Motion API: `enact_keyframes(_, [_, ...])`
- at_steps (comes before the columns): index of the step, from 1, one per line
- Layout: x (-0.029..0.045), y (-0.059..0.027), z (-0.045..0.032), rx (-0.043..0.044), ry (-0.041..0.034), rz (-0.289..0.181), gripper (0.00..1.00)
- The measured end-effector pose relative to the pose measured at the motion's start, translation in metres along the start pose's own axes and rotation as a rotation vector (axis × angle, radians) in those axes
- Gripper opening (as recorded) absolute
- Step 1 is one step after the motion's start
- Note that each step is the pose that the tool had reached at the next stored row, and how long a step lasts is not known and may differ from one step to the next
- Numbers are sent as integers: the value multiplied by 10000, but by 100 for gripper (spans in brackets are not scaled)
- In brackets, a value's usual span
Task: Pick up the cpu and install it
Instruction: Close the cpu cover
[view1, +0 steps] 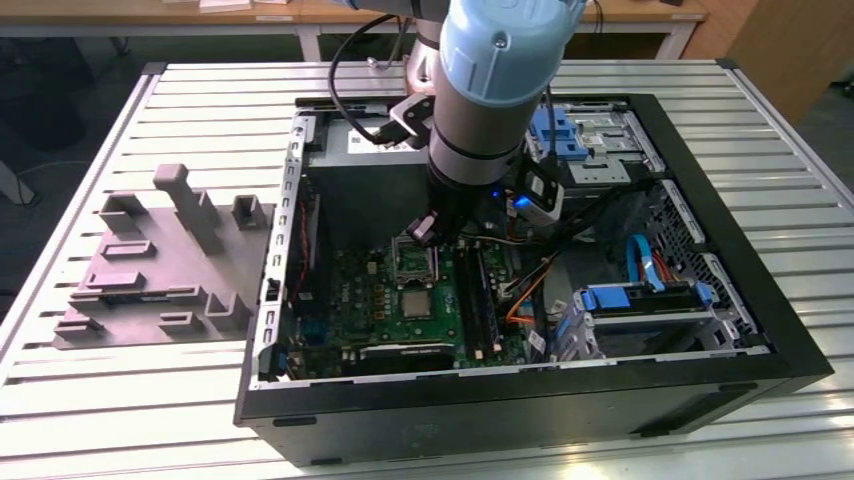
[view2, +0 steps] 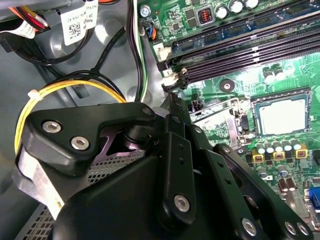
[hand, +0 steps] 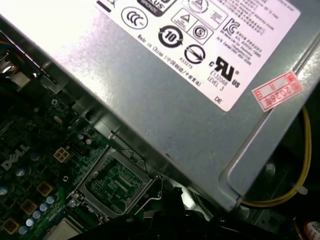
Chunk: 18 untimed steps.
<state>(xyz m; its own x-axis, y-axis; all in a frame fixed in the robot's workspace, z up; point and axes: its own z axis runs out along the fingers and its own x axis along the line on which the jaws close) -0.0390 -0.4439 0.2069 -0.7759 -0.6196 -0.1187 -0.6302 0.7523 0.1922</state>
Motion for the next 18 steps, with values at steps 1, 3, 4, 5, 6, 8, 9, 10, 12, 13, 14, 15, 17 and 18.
enact_keyframes(1, [-1, 1, 3, -1, -1, 0, 11])
enact_keyframes(3, [-3, 3, 10, -2, -2, 0, 11])
enact_keyframes(4, [-3, 4, 13, -3, -3, 0, 11])
enact_keyframes(5, [-4, 4, 17, -4, -4, 0, 11])
enact_keyframes(6, [-4, 4, 21, -6, -6, 0, 11])
enact_keyframes(8, [-4, 4, 26, -6, -4, 0, 11])
enact_keyframes(9, [-4, 3, 29, -6, -4, 0, 11])
enact_keyframes(10, [-4, 3, 30, -6, -4, 0, 11])
enact_keyframes(12, [-4, 4, 32, -3, -1, 0, 11])
enact_keyframes(13, [-4, 4, 34, 8, 5, 0, 11])
enact_keyframes(14, [-4, 4, 34, 19, 15, 1, 11])
enact_keyframes(15, [-4, 3, 33, 25, 20, 1, 11])
enact_keyframes(17, [-4, 4, 33, 24, 19, 1, 11])
enact_keyframes(18, [-5, 5, 33, 9, 7, 0, 11])
